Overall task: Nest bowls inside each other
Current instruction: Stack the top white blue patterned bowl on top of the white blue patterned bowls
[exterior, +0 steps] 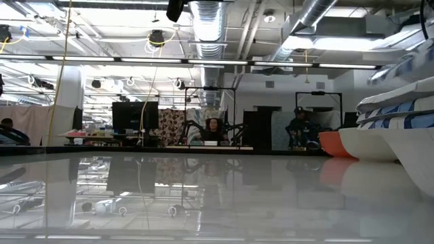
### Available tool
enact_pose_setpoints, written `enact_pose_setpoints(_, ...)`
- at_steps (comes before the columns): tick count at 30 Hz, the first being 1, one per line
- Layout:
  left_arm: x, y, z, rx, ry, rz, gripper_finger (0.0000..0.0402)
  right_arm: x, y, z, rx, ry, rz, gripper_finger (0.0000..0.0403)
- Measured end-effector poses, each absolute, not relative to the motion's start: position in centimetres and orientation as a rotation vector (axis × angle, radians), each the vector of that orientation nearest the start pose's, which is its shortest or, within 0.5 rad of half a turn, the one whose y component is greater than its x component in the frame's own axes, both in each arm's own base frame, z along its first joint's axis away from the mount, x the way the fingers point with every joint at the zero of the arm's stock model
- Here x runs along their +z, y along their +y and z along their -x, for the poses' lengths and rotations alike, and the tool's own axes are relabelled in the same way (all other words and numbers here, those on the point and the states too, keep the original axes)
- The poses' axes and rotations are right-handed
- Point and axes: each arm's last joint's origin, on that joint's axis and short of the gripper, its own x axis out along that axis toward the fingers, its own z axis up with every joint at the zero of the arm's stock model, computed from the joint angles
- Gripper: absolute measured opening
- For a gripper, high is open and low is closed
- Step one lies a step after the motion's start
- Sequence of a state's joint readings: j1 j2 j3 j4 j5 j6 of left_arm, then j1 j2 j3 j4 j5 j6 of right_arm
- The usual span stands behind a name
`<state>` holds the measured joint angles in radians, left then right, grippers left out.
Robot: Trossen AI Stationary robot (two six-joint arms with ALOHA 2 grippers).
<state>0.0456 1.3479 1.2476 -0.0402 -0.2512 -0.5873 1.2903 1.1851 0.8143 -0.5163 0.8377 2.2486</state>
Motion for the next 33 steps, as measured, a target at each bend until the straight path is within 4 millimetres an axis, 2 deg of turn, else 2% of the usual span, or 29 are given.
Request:
enact_pose_setpoints(11,38.3,2.2,-30.5,0.373,0.035,0.563,0.0119,25.4,21.3,-10.0,-0.136,0.608,-1.310,0.0014)
enact_pose_setpoints(17,38.3,2.3,-30.5,0.376,0.034,0.563,0.0119,25.4,21.3,-10.1,-0.128,0.604,-1.290,0.0014)
enact_pose_setpoints(33,38.3,2.2,-30.5,0.376,0.037,0.562,0.0119,23.6,23.2,-10.8,-0.147,0.634,-1.306,0.0014)
